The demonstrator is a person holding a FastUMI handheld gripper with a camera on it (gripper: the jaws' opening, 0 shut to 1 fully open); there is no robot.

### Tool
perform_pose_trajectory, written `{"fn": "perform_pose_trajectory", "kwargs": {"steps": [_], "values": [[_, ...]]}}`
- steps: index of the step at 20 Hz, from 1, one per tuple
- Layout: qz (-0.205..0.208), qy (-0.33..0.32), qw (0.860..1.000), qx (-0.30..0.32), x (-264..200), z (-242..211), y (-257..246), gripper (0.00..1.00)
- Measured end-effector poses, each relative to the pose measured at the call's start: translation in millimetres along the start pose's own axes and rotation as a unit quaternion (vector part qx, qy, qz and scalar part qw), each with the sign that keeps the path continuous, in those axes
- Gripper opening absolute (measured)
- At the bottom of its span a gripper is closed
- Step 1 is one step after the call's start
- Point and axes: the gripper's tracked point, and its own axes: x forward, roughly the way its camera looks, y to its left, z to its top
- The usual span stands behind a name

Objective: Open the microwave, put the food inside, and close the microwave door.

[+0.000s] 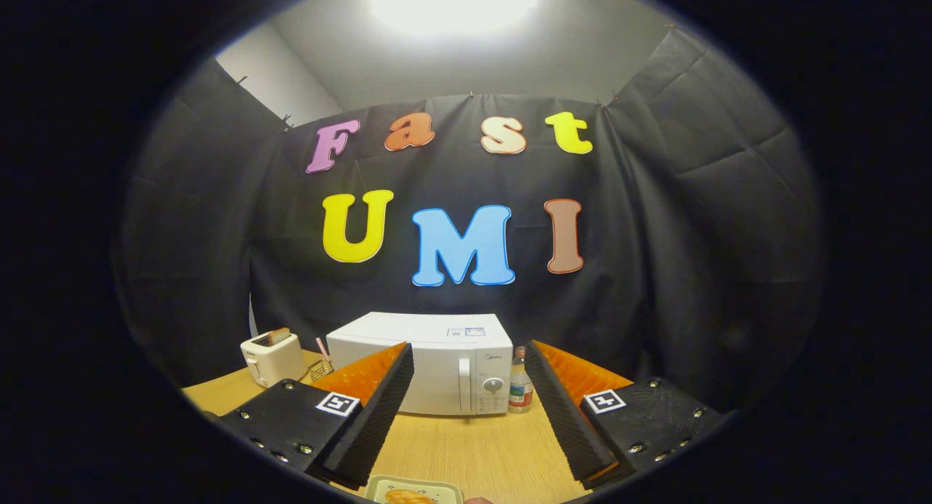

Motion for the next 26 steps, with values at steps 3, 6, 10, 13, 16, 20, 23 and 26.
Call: {"fn": "perform_pose_trajectory", "kwargs": {"steps": [3, 6, 10, 13, 16, 20, 23, 26], "values": [[0.01, 0.001, 1.0, -0.006, 23.8, -8.9, 2.7, 0.96], [0.02, 0.007, 1.0, -0.009, 46.9, -19.7, 3.7, 0.96], [0.027, 0.01, 1.0, -0.002, 80.5, -31.4, -1.6, 0.96], [0.032, 0.018, 0.999, -0.004, 106.4, -46.4, -4.2, 0.96], [0.037, 0.029, 0.999, -0.007, 131.5, -67.4, -7.0, 0.96], [0.039, 0.053, 0.998, -0.002, 165.1, -101.7, -8.7, 0.96], [0.037, 0.07, 0.997, 0.001, 187.5, -125.2, -8.8, 0.97], [0.036, 0.086, 0.996, 0.004, 209.5, -146.6, -8.3, 0.97]]}}
